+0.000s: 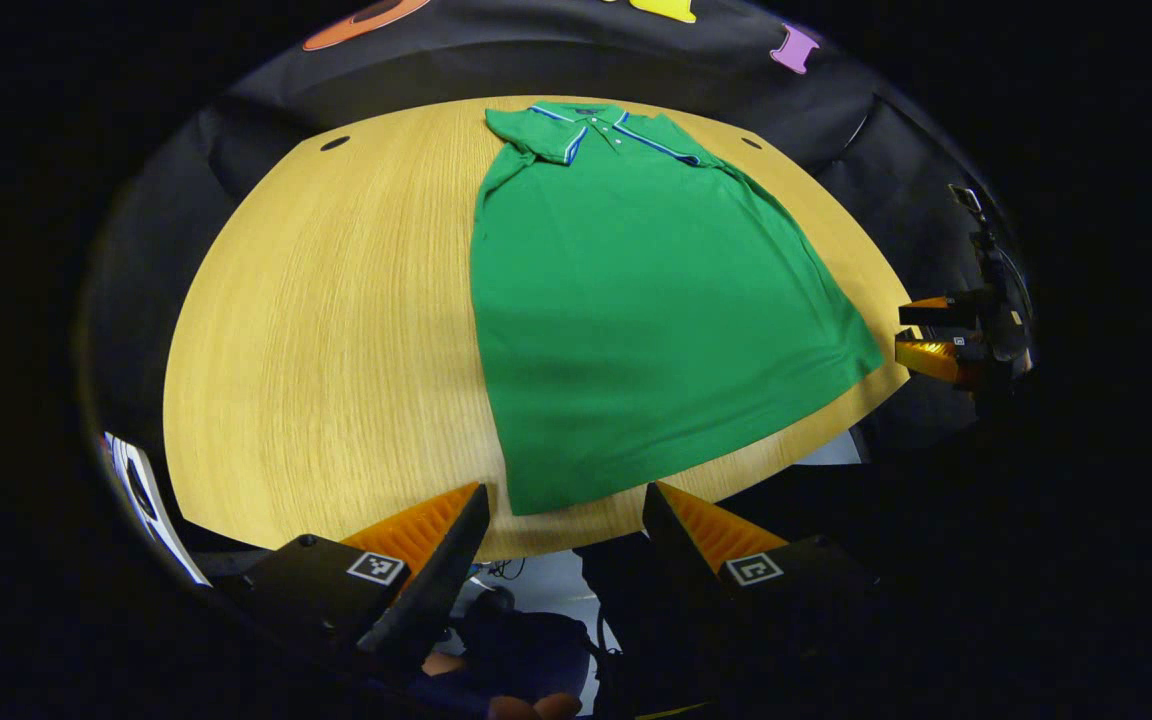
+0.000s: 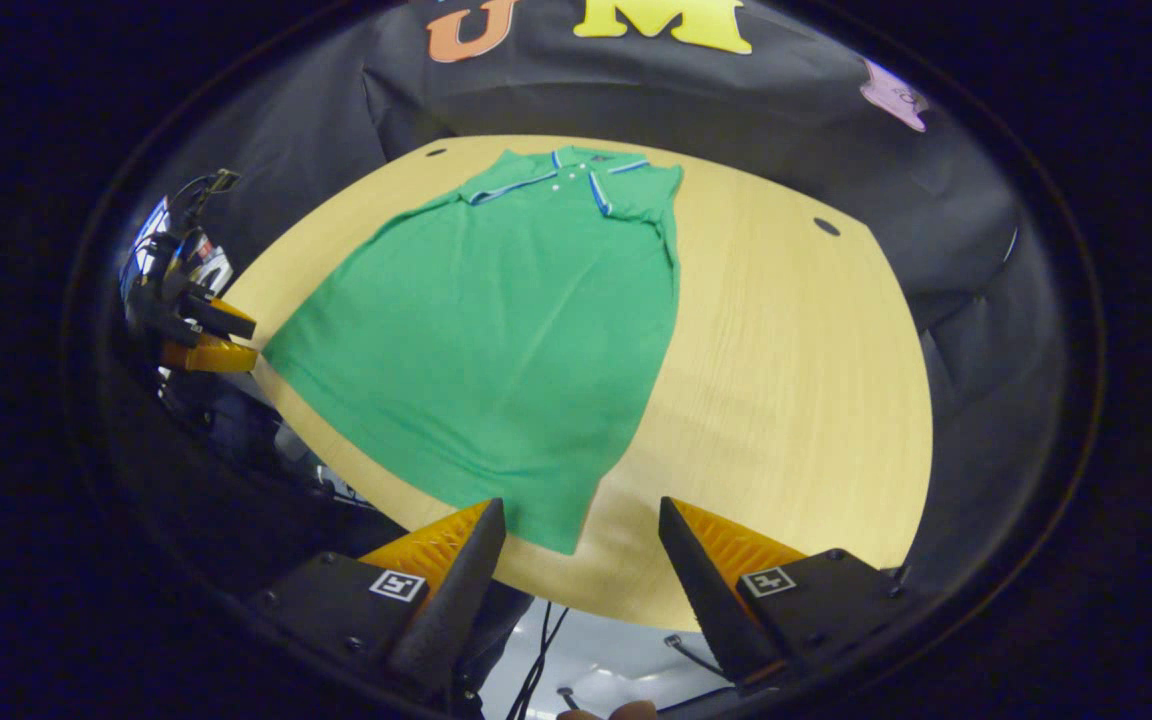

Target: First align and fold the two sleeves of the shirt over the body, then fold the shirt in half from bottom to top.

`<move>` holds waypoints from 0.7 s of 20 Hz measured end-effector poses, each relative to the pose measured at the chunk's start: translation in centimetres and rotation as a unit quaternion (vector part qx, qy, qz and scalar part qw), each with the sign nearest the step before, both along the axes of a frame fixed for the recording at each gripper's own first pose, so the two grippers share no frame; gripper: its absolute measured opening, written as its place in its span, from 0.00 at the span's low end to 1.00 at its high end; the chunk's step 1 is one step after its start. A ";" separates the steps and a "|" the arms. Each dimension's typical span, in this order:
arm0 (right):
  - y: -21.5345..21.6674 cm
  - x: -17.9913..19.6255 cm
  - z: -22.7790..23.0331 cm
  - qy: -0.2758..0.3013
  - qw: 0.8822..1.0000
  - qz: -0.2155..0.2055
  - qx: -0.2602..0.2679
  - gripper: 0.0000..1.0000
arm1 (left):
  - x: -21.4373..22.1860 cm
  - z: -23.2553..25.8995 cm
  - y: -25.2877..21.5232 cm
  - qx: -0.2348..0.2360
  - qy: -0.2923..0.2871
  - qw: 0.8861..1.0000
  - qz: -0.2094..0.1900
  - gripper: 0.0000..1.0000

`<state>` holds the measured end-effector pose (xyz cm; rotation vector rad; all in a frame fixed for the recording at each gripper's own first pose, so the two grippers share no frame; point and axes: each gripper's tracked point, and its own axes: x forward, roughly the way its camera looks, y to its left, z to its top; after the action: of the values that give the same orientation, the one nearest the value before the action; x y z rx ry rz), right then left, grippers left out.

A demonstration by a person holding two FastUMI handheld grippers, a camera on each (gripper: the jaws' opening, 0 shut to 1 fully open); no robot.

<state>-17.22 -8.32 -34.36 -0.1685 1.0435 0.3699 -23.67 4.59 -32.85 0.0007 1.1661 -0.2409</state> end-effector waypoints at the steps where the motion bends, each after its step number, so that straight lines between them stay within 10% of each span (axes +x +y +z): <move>1: 0.2 -0.2 -0.5 0.005 1.000 0.003 -0.003 0.98 | 0.0 -0.4 -0.2 -0.002 0.001 1.000 0.007 1.00; 14: 1.7 -0.1 -3.7 0.027 0.999 0.017 -0.022 0.98 | 0.5 -2.5 -0.1 0.050 -0.031 0.998 -0.031 1.00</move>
<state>-17.32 -6.59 -38.05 -0.2166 1.1040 0.3847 -23.20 4.49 -35.37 0.1315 1.1171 -0.2355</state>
